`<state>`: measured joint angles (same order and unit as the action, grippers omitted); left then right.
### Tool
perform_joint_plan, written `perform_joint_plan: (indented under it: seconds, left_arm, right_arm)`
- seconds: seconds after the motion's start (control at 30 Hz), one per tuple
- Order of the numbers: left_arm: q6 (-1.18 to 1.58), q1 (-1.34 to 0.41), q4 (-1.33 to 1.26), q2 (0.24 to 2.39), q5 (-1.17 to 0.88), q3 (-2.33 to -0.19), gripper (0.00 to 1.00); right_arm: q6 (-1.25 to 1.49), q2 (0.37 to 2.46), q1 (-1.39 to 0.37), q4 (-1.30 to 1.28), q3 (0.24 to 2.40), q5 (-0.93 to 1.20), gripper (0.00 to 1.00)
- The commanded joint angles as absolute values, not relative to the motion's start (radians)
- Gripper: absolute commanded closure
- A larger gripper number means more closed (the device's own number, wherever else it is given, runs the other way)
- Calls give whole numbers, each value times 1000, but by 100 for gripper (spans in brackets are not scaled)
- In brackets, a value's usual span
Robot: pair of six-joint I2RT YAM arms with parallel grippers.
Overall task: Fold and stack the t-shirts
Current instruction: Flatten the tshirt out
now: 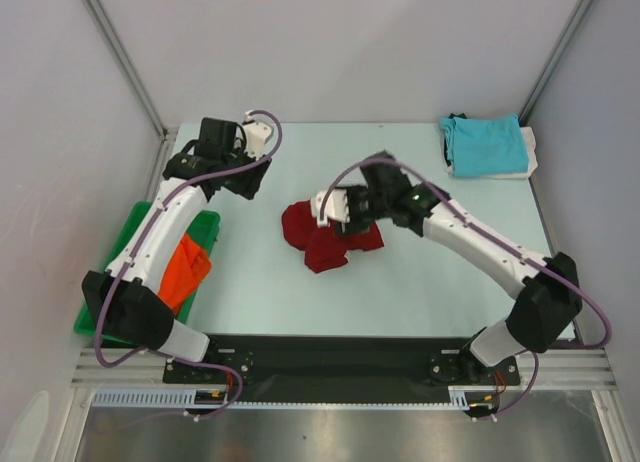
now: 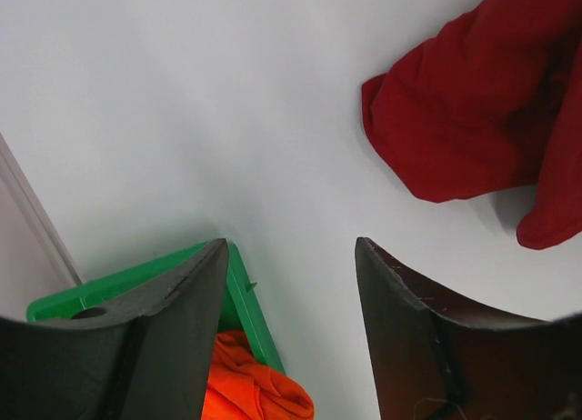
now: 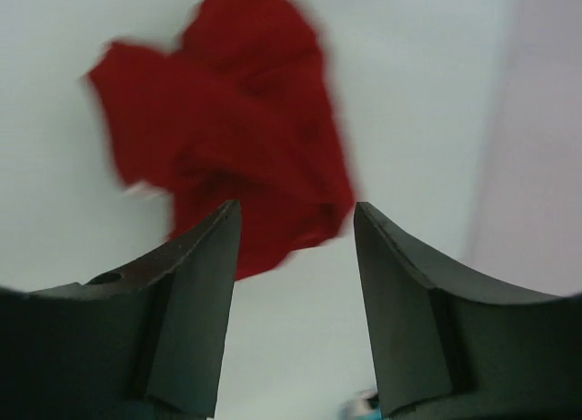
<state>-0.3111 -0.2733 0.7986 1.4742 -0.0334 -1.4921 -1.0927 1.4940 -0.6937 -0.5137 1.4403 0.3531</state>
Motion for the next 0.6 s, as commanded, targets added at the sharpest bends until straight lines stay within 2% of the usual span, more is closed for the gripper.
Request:
perform_joint_plan:
  seconds: [0.0,0.2,0.57]
  left_arm:
    - [-285,-267,792,1421,-15,-1448,36]
    - [-285,-267,792,1339,-5,-1369,35]
    - [-278,-252,775,1262,-11,-1267,34]
  right_arm:
    - [-1076,1486,-736,-549,1322,442,43]
    - [-1006,1557,-814,-465,1229,472,43]
    - [-1054,1750,-835,-460,1301,423,40]
